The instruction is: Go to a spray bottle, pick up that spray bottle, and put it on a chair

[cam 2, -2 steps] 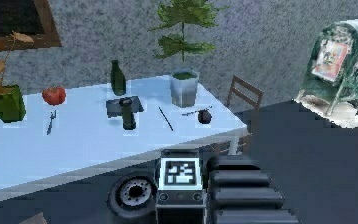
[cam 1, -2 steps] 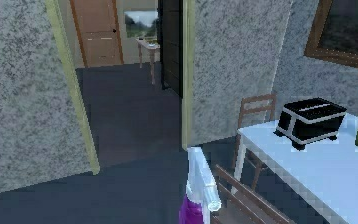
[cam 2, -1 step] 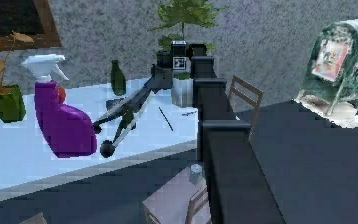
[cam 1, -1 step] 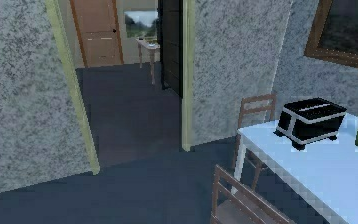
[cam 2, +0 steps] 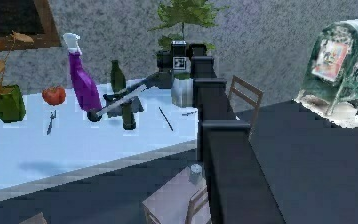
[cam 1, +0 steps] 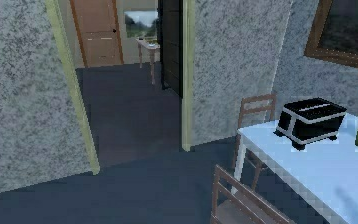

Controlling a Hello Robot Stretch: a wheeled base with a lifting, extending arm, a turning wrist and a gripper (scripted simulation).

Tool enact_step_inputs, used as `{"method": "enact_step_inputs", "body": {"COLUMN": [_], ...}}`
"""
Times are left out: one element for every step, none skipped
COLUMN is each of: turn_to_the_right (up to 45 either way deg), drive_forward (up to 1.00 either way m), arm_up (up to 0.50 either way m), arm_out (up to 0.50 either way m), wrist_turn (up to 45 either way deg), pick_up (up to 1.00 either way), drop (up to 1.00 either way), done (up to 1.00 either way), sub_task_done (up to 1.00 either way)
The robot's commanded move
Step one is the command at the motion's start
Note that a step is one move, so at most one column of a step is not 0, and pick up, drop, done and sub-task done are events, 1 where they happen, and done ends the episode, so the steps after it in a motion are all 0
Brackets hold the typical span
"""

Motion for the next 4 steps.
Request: {"method": "enact_step_inputs", "body": {"turn_to_the_right": [0.0, 0.0, 0.0, 0.0], "drive_forward": [0.0, 0.0, 0.0, 0.0], "arm_up": [0.0, 0.0, 0.0, -0.4], "arm_out": [0.0, 0.0, 0.0, 0.0], "wrist_turn": [45.0, 45.0, 3.0, 0.0], "pick_up": [0.0, 0.0, 0.0, 0.0], "drop": [0.0, 0.0, 0.0, 0.0], "done": [0.0, 0.0, 0.0, 0.0], "sub_task_done": [0.0, 0.0, 0.0, 0.0]}}
